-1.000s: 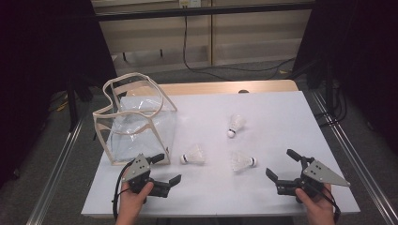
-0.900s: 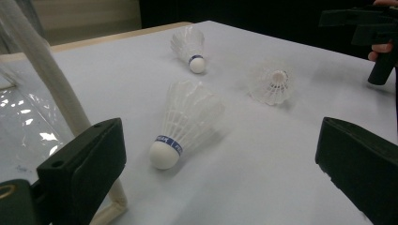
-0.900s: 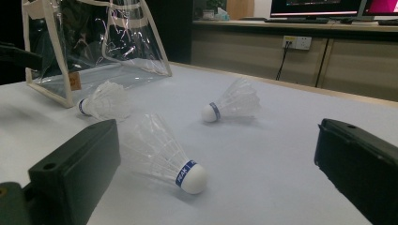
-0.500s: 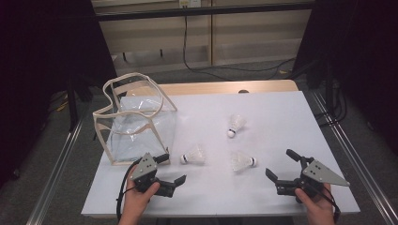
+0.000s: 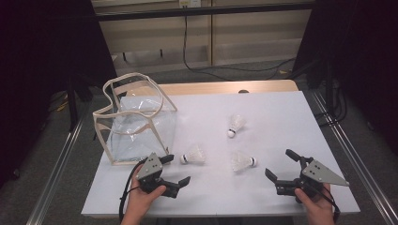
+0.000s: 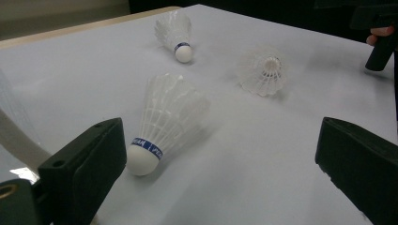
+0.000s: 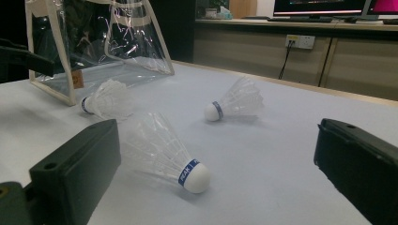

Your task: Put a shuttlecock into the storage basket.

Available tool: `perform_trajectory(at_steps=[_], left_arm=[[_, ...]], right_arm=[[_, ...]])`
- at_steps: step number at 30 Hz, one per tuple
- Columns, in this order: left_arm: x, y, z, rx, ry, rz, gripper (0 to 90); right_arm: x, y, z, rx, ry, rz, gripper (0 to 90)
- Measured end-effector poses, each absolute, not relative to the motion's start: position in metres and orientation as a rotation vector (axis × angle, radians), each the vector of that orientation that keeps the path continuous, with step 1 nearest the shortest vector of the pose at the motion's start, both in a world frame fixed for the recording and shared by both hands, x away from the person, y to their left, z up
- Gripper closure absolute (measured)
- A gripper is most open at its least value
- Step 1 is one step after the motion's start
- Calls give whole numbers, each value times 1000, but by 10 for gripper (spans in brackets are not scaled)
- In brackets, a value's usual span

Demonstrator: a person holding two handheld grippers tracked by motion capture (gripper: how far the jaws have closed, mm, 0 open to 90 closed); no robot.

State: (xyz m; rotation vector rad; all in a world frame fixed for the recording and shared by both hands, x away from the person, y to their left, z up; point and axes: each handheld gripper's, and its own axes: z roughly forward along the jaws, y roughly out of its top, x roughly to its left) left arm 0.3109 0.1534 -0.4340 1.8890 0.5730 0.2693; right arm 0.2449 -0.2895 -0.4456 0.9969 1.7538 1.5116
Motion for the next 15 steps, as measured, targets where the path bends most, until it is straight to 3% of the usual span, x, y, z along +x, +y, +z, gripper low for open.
perform_trajectory(at_steps=[15], left_arm=[[312,142,-434,1908,581,266,27]], right_arm=[[245,-289,-446,993,1754,1511,7]])
